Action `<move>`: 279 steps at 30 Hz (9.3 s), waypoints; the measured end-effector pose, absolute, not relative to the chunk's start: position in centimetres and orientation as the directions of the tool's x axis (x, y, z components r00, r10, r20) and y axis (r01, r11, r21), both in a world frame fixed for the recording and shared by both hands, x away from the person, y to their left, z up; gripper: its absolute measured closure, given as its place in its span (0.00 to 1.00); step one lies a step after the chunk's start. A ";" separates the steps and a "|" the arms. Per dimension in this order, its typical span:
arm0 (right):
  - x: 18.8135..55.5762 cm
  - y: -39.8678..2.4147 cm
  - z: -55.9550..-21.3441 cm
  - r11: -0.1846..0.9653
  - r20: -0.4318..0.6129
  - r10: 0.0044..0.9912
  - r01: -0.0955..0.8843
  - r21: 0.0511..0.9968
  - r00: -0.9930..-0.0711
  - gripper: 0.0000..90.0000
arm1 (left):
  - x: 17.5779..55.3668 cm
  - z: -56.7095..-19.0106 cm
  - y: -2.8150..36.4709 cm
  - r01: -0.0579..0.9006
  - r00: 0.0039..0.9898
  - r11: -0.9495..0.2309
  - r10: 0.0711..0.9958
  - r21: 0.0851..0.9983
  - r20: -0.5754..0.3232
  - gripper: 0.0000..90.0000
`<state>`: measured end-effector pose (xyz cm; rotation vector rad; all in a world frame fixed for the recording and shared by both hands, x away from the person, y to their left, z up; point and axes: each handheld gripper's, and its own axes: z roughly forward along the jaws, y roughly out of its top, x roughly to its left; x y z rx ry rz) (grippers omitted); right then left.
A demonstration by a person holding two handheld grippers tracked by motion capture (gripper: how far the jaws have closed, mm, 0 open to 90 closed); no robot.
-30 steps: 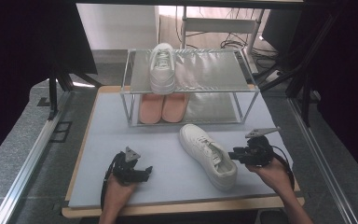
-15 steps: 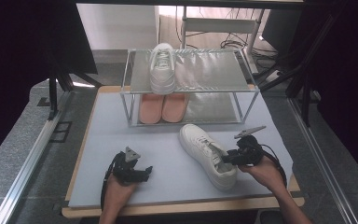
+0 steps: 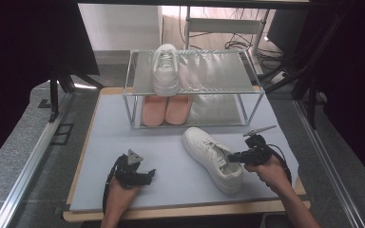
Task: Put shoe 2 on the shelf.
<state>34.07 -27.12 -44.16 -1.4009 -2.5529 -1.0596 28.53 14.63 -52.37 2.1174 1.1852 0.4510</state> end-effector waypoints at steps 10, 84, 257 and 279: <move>34.6 -28.7 -44.4 0.219 0.528 0.687 0.835 0.504 -0.499 0.89 | 28.5 -52.4 14.6 0.620 0.530 -0.371 0.848 0.691 -0.020 0.15; 41.8 -27.4 -32.9 -0.376 0.861 0.375 0.792 0.481 -0.344 0.88 | 28.6 -52.4 14.6 0.619 0.529 -0.369 0.848 0.693 -0.021 0.15; 43.8 -19.2 -37.2 -0.065 0.459 0.660 0.563 0.824 -0.595 0.90 | 28.5 -52.4 14.7 0.619 0.532 -0.374 0.847 0.691 -0.018 0.15; 41.4 -20.6 -37.7 0.078 0.258 0.731 0.453 0.888 -0.632 0.48 | 28.5 -52.4 14.6 0.619 0.531 -0.372 0.847 0.692 -0.020 0.15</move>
